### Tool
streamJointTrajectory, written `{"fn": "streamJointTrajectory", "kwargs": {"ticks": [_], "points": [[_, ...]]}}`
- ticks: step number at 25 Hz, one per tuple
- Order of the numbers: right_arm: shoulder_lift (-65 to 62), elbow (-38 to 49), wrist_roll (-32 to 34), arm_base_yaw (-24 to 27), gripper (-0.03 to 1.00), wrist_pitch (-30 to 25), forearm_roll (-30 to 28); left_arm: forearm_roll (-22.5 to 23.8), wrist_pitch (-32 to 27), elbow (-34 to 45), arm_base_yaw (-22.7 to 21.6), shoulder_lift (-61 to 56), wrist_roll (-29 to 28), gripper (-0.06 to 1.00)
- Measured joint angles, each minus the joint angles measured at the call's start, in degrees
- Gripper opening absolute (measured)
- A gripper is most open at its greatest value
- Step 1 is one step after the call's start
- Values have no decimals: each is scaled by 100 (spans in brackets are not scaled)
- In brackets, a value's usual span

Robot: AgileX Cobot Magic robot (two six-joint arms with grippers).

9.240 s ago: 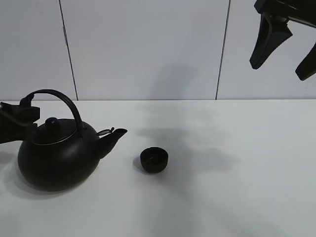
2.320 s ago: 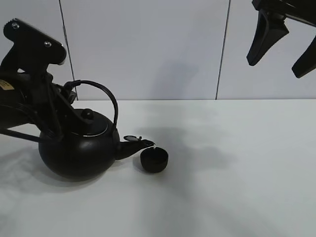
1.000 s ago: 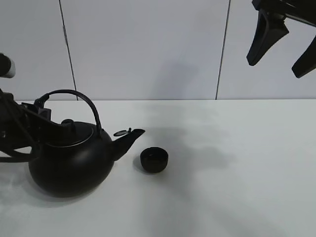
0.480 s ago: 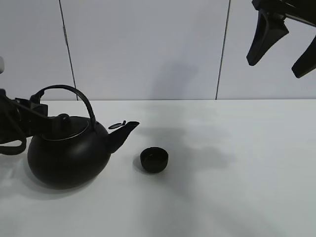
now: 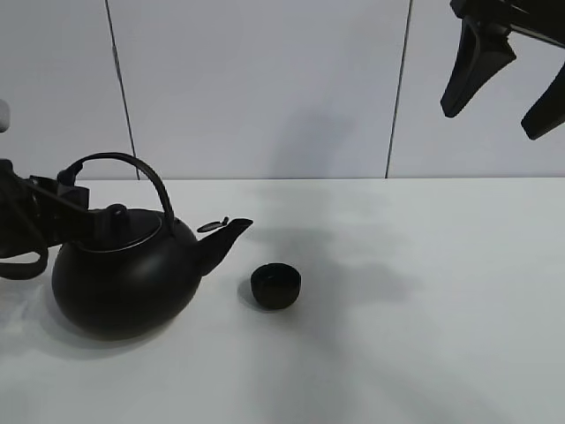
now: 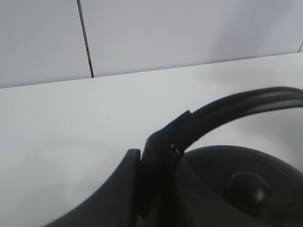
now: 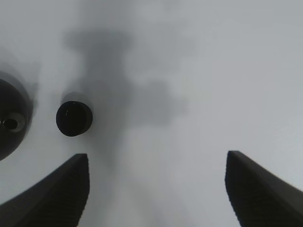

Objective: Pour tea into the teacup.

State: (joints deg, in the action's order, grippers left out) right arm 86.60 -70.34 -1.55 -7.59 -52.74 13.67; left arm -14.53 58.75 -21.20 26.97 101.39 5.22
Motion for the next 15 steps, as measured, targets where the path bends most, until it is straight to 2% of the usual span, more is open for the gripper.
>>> {"fn": "streamJointTrajectory", "kwargs": {"ticks": [15], "points": [[0,0,0,0,55,0,6,-20,-5,62,-7,6,0,11]]}}
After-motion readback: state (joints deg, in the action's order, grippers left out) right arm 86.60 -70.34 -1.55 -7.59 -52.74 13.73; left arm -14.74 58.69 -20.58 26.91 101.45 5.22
